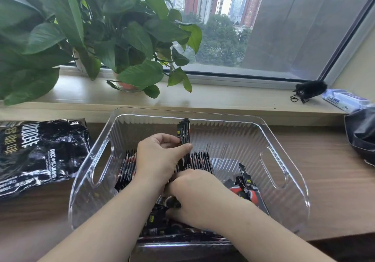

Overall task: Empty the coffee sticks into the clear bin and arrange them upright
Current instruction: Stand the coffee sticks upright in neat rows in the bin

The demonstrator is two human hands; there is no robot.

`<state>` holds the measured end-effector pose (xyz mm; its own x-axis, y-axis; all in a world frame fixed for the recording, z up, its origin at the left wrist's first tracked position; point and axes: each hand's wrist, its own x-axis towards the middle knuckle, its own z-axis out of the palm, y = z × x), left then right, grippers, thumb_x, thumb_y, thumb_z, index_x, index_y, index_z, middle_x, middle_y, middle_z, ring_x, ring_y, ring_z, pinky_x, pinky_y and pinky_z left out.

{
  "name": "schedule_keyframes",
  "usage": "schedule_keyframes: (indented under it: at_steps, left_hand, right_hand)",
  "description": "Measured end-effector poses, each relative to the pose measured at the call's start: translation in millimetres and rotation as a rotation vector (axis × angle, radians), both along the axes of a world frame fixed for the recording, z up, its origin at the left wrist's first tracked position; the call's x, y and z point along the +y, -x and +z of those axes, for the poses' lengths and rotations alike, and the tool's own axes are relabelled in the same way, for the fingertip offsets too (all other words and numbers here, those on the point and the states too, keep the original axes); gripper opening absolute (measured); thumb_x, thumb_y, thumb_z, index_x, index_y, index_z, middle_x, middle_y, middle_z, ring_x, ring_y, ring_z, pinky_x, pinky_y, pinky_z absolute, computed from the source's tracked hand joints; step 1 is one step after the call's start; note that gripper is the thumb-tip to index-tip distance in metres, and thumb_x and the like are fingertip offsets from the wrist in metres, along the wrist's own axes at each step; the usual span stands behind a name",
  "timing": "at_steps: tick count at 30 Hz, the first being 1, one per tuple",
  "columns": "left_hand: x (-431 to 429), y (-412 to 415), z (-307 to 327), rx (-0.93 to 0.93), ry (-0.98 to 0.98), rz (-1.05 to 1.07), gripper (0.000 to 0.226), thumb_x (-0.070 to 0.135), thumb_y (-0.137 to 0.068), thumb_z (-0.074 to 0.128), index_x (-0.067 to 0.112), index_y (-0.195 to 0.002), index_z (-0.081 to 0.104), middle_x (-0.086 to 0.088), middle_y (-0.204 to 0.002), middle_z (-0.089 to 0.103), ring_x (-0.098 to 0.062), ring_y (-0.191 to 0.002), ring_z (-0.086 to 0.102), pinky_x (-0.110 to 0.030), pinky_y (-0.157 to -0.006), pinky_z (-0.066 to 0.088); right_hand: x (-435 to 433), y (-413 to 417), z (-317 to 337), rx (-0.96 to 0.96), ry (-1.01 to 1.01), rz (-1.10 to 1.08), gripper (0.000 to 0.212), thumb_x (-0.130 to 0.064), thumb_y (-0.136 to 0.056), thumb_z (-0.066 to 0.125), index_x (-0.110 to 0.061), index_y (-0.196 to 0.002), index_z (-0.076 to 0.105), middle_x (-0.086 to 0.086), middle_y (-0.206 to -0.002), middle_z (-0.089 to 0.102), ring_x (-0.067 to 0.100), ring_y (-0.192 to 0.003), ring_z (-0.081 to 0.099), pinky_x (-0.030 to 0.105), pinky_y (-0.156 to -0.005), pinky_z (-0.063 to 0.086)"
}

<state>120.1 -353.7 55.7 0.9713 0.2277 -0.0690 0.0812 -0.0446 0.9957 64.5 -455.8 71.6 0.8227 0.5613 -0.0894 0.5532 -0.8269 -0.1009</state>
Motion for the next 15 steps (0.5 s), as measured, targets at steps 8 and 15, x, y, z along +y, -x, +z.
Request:
schedule_keyframes:
  at_steps: [8,15]
  left_hand:
    - [0,-1,-2,-0.011,-0.001,0.010,0.032,0.021,-0.059,0.096,0.017,-0.079,0.071,0.006,-0.070,0.074,0.000,-0.058,0.066,-0.015,-0.056,0.047]
    - [0,-2,-3,-0.025,0.042,0.013,0.033,0.019,-0.059,0.095,0.015,-0.081,0.072,0.001,-0.074,0.075,-0.009,-0.069,0.070,-0.021,-0.066,0.052]
  right_hand:
    - [-2,1,7,0.016,0.112,-0.020,0.021,-0.020,-0.095,0.057,-0.010,-0.108,0.071,0.013,-0.101,0.063,0.034,-0.101,0.059,0.041,-0.082,0.053]
    - [-38,22,28,0.051,0.016,-0.103,0.029,-0.033,-0.101,0.050,-0.015,-0.087,0.067,0.001,-0.089,0.061,0.022,-0.090,0.057,0.037,-0.082,0.050]
